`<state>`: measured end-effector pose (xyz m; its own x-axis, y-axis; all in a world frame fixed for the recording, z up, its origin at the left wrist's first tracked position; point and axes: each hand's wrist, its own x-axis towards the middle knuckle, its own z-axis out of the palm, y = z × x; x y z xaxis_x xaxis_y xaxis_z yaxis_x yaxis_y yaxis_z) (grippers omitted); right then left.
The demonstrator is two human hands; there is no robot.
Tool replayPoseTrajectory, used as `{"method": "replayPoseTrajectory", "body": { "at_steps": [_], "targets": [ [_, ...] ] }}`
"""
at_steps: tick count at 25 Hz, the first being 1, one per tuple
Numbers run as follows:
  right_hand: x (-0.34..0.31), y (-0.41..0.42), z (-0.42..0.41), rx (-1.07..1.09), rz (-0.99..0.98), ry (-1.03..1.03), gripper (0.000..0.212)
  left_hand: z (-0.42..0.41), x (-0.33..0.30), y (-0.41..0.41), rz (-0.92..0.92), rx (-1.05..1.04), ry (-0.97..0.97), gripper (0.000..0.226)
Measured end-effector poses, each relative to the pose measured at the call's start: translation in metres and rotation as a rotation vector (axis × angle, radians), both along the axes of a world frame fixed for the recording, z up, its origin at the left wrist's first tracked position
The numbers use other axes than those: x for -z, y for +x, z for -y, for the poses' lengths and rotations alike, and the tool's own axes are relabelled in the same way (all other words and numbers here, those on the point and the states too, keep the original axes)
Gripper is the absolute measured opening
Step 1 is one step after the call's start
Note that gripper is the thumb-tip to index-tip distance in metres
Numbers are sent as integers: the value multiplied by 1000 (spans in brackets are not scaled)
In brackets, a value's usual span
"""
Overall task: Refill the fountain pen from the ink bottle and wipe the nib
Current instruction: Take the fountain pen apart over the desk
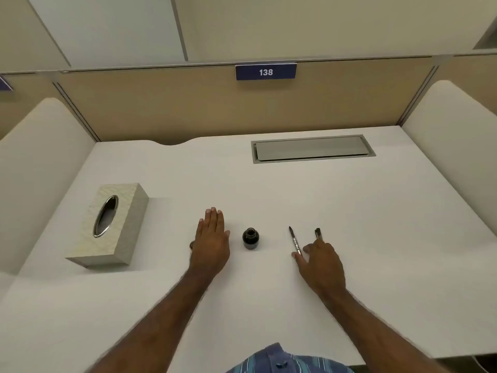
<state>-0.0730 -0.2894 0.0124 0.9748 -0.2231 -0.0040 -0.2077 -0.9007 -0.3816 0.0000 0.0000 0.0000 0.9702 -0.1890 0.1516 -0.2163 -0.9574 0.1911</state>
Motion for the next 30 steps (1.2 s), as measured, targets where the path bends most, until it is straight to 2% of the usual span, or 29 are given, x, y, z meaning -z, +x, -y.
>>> {"method": "replayPoseTrajectory", "body": {
  "at_steps": [3,6,8,13,15,17,20,25,30],
  "targets": [
    [-2,1,-2,89,-40,61,25,6,-11,-9,2,-26,-86,69],
    [-9,-1,-8,214,-95,218,26,21,-35,-23,69,-1,-217,61],
    [-13,-3,-8,259,-84,301,21,32,-52,-32,154,34,-336,52],
    [-34,-9,-12,275,34,378,16,70,-80,-57,208,105,-536,38],
    [-44,-12,-13,285,75,400,15,85,-91,-61,109,45,-647,31],
    [-55,-15,-15,293,110,407,14,98,-97,-59,-68,-46,-771,25],
    [-70,-19,-18,305,146,470,13,113,-101,-45,-284,-117,-952,31],
    [-81,-24,-18,290,120,663,14,125,-112,-31,-659,-165,-1380,24],
    [-94,-26,-18,238,60,927,11,119,-111,-28,-795,-131,-1556,26]
  ]
}}
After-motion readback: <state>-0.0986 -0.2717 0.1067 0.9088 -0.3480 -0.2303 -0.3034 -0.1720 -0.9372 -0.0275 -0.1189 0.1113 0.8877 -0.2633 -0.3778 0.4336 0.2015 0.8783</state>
